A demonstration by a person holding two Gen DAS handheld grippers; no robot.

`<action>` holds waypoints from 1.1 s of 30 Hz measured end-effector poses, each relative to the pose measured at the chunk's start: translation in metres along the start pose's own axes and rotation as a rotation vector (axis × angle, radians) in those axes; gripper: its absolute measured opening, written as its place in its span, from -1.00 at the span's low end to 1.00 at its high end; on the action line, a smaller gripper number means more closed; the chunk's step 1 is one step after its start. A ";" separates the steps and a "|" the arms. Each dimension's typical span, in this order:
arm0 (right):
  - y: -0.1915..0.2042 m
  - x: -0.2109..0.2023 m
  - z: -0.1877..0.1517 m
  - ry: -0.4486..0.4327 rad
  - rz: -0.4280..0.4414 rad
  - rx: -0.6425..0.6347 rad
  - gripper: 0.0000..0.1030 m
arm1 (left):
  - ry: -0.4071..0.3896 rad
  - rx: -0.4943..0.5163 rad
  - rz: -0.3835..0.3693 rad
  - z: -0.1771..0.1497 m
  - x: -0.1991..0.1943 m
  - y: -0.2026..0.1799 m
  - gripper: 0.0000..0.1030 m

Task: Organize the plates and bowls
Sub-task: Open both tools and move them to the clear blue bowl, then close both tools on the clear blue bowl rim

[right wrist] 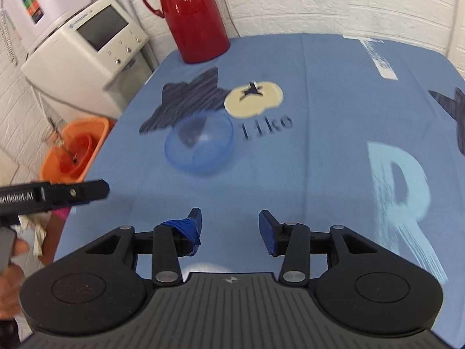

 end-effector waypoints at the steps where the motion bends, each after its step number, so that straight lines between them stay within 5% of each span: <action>1: 0.001 0.013 0.007 -0.002 -0.003 0.004 -0.45 | -0.001 0.000 0.006 0.005 0.011 0.000 0.20; 11: 0.004 0.111 0.034 0.029 -0.051 -0.073 -0.45 | 0.055 0.008 0.096 0.012 0.110 0.016 0.20; 17: 0.008 0.134 0.036 0.057 -0.072 -0.142 -0.43 | 0.074 -0.008 0.109 0.009 0.133 0.027 0.20; 22: 0.007 0.137 0.033 0.021 -0.026 -0.079 -0.56 | 0.055 0.008 0.126 0.009 0.137 0.028 0.17; 25: 0.013 0.134 0.027 0.044 0.011 -0.057 -0.66 | 0.069 0.025 0.110 0.007 0.138 0.026 -0.75; 26: 0.017 0.131 0.023 0.056 0.030 -0.044 -0.66 | 0.079 0.010 0.090 0.005 0.136 0.025 -0.87; 33: 0.030 0.091 0.014 0.046 0.048 -0.030 -0.66 | 0.057 0.028 0.028 -0.002 0.091 -0.002 -0.97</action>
Point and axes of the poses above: each gripper's, at about its wrist camera, not at the fingertips, and x roughly the way its jaws point, y to its left, z to its top, the point moved 9 cm from there along x, roughly the way its jaws point, and after that the axes turned 14 degrees about -y, right-handed, at the moved point
